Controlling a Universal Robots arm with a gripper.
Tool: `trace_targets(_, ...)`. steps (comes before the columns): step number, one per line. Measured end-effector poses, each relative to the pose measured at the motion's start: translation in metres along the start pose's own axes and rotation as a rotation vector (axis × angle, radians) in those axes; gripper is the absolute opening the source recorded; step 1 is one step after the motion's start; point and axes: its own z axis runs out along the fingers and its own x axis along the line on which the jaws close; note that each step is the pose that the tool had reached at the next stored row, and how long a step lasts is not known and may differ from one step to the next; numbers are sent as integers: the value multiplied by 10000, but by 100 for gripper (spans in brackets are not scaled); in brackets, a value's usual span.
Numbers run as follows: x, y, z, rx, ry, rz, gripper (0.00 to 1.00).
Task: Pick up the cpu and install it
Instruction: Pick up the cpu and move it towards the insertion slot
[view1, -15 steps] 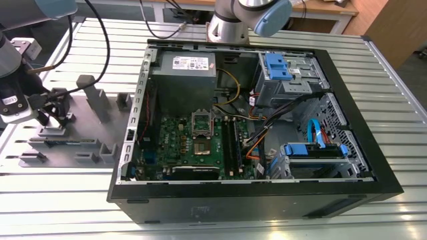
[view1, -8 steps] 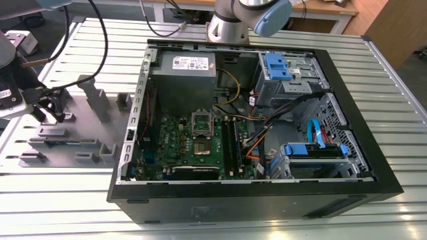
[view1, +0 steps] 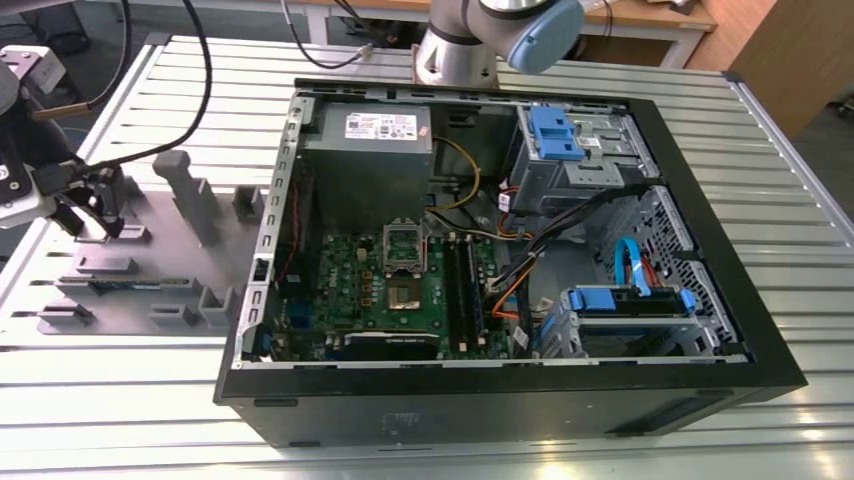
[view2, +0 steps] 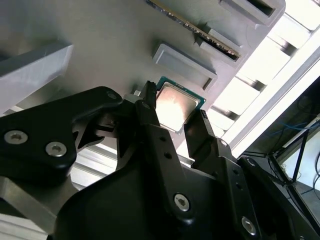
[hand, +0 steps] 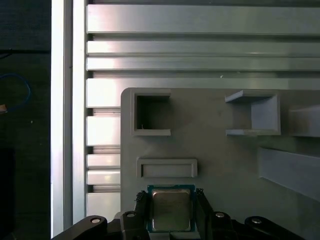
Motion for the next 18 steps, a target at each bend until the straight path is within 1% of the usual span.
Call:
trace_targets(7, 0, 0, -4, 0, 0, -1, 47)
trace_targets(9, 0, 0, -22, 2, 4, -1, 47)
trace_targets(11, -2, 2, -56, 1, 1, -1, 47)
trace_targets(15, -6, 6, -153, 0, 1, -1, 47)
trace_targets(18, -7, 8, -192, 4, 1, -1, 47)
